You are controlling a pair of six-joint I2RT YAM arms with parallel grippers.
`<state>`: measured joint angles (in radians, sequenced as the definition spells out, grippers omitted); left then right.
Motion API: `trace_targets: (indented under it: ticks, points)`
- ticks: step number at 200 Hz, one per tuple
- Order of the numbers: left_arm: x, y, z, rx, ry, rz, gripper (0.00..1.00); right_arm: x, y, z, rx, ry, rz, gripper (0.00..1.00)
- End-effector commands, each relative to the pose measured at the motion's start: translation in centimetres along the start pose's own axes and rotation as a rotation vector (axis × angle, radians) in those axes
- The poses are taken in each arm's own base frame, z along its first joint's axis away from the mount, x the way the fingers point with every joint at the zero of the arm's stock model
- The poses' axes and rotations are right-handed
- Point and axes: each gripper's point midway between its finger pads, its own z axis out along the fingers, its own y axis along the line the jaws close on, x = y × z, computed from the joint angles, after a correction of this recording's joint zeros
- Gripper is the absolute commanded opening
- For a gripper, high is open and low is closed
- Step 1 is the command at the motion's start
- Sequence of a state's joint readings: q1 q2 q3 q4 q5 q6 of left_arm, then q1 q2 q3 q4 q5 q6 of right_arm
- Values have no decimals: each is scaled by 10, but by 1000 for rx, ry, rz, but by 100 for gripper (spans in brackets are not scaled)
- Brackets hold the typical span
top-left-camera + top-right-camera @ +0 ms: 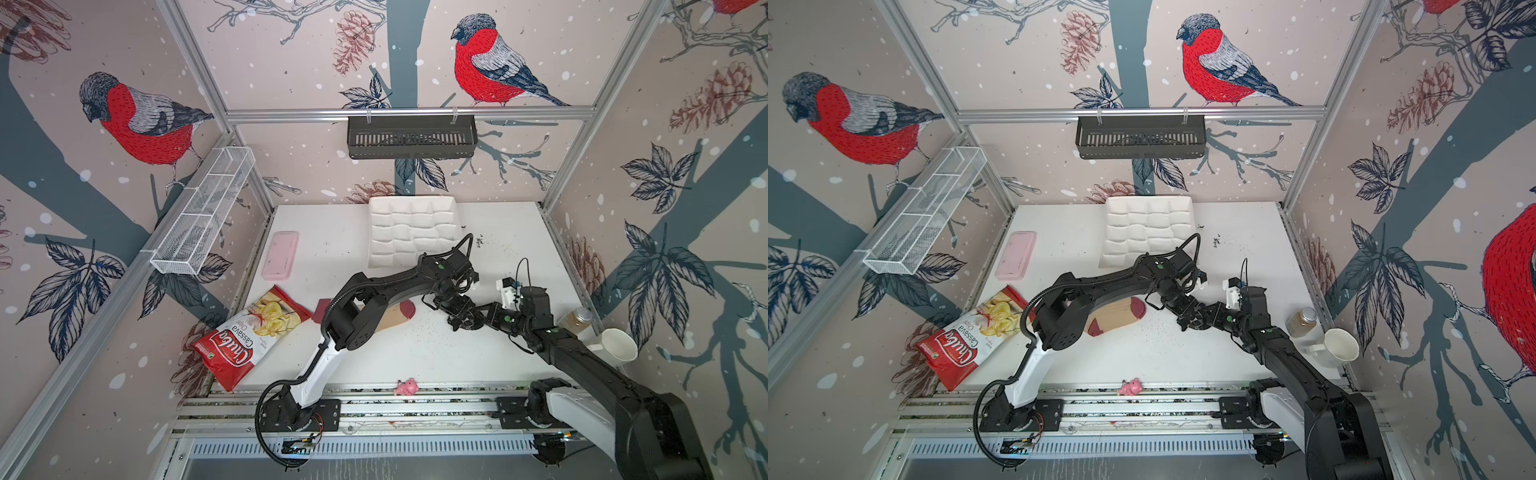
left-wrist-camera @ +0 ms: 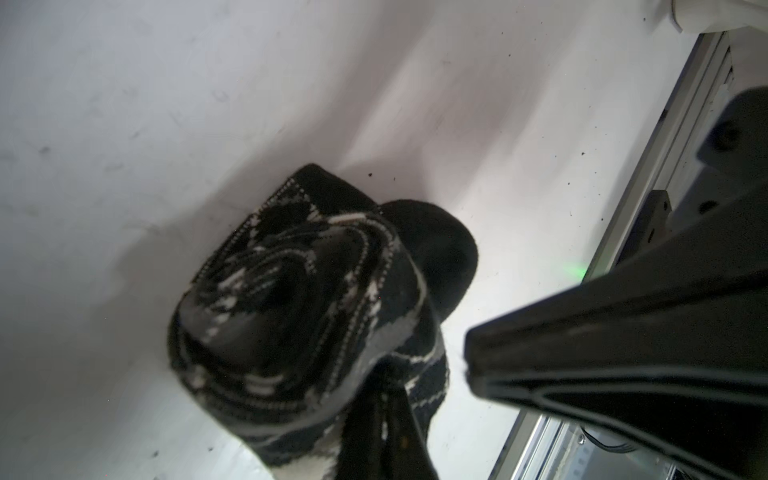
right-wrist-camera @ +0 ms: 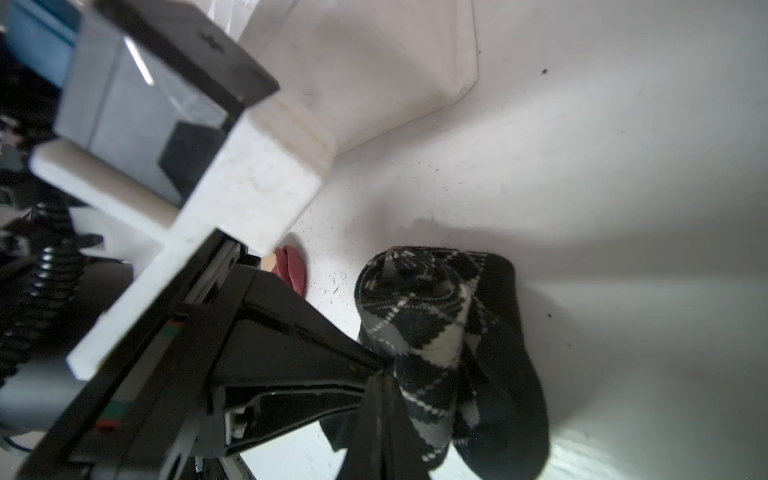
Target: Roll the socks
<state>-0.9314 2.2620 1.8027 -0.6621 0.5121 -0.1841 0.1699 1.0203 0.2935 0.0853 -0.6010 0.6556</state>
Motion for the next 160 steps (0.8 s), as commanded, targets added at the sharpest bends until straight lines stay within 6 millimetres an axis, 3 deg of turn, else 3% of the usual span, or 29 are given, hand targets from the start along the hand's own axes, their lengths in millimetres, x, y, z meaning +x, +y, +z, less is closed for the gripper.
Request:
trace_targets:
  ticks: [1, 31, 59, 101, 134, 160]
  points:
    - [-1, -5, 2, 36, -5, 8, 4, 1, 8, 5, -36, 17, -19, 4]
    - [-1, -6, 4, 60, -8, 5, 10, 6, 3, 10, -15, 36, -18, 4]
    - [-6, -12, -1, 113, -45, 5, 19, 16, -19, 15, 67, 78, 9, 3]
    - [-14, -11, -30, 174, -157, -12, 28, 20, -43, 14, 158, 90, 29, 3]
    - [-20, 2, -59, 218, -284, -51, 41, 23, -54, 14, 187, 102, 41, 3]
    - [-18, 17, -59, 224, -304, -79, 44, 28, -55, 15, 181, 115, 45, 3]
